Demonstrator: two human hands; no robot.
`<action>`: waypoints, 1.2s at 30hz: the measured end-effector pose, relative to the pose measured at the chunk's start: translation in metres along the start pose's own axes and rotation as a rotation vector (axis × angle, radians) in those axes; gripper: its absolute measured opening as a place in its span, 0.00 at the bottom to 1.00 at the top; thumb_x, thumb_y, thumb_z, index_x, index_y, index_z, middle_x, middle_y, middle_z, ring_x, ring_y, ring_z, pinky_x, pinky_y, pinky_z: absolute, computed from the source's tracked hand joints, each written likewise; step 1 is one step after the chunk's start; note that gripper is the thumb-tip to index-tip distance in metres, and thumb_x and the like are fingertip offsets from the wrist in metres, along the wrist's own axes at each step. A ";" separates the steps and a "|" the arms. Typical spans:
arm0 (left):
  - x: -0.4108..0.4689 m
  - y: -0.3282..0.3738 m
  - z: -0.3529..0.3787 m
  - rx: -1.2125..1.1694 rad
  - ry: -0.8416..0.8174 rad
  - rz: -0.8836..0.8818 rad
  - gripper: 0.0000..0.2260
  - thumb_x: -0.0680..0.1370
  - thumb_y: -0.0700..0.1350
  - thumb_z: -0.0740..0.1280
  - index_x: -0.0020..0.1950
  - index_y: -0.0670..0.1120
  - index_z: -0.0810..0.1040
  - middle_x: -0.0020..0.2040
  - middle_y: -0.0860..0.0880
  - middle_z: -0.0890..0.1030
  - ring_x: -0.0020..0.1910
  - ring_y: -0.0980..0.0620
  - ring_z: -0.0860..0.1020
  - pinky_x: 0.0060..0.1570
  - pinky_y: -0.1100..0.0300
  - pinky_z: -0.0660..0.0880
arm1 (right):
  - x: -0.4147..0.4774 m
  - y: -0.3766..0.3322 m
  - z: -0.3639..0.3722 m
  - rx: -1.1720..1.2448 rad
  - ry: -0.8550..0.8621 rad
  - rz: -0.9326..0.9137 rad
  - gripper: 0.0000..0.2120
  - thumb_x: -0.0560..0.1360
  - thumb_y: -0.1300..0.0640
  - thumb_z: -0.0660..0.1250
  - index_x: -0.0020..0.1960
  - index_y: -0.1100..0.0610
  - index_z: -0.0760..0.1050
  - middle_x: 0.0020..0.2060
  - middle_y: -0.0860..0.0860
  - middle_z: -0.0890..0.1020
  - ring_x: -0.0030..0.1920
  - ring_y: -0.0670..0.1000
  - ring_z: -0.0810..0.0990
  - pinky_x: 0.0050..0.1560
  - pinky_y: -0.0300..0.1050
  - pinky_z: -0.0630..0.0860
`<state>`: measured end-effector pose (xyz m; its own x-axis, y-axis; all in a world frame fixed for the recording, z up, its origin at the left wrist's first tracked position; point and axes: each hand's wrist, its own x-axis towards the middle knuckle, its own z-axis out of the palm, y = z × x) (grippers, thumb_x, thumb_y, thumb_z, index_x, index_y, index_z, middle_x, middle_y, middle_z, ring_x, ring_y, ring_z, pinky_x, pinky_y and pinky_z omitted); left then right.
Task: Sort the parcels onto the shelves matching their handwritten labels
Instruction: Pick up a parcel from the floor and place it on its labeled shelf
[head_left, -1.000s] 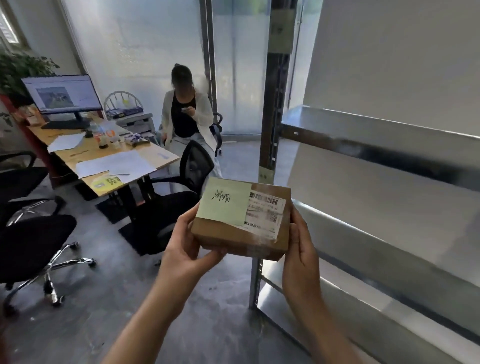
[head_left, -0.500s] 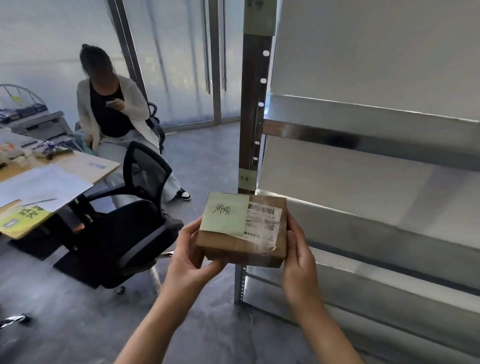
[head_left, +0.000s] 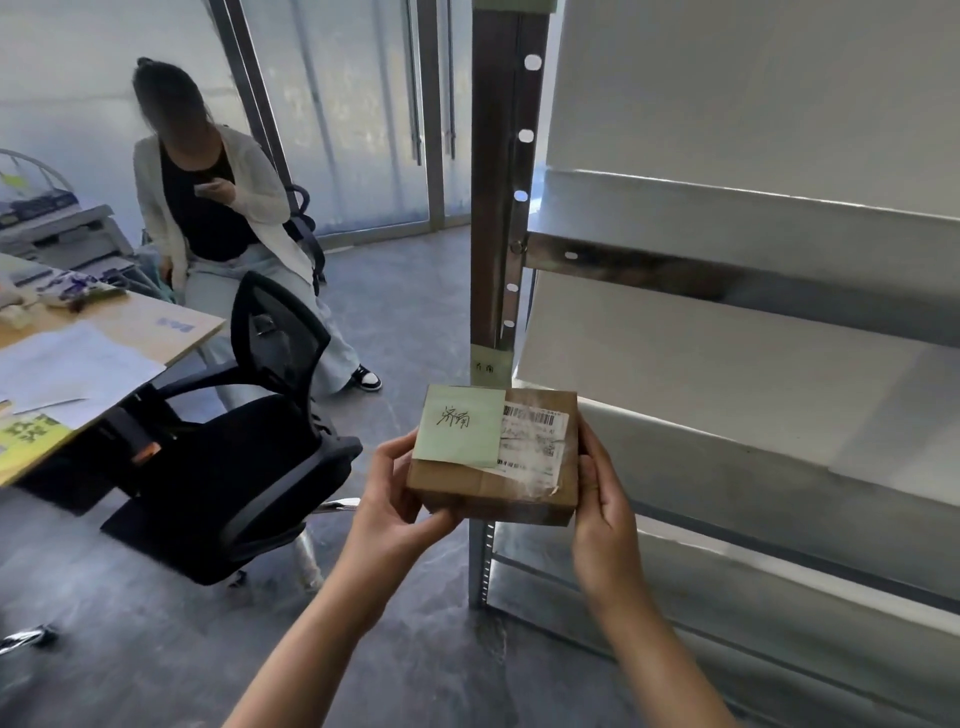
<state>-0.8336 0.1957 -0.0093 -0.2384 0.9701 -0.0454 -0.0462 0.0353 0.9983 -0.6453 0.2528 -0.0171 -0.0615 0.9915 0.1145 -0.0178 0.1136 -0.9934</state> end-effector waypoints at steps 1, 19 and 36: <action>0.004 -0.003 0.000 0.003 -0.002 -0.013 0.30 0.73 0.30 0.73 0.69 0.51 0.68 0.60 0.49 0.82 0.62 0.47 0.80 0.63 0.47 0.77 | 0.002 0.005 0.000 0.001 0.006 0.013 0.19 0.82 0.50 0.52 0.71 0.39 0.67 0.70 0.43 0.75 0.70 0.39 0.72 0.67 0.27 0.68; 0.070 -0.057 -0.020 -0.033 -0.218 -0.148 0.31 0.73 0.26 0.70 0.68 0.51 0.68 0.65 0.47 0.78 0.63 0.51 0.80 0.59 0.55 0.79 | 0.021 0.064 0.009 -0.079 0.145 0.181 0.19 0.84 0.58 0.56 0.73 0.50 0.70 0.70 0.45 0.75 0.71 0.41 0.71 0.69 0.28 0.66; 0.079 -0.078 0.002 -0.052 -0.346 -0.177 0.30 0.73 0.28 0.71 0.69 0.49 0.67 0.64 0.52 0.80 0.64 0.53 0.79 0.59 0.57 0.79 | 0.008 0.071 -0.017 -0.016 0.302 0.289 0.18 0.84 0.60 0.58 0.68 0.42 0.72 0.62 0.37 0.80 0.67 0.42 0.76 0.72 0.46 0.70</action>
<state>-0.8467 0.2704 -0.0902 0.1186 0.9741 -0.1926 -0.1081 0.2055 0.9727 -0.6304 0.2697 -0.0872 0.2342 0.9563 -0.1751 -0.0272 -0.1736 -0.9844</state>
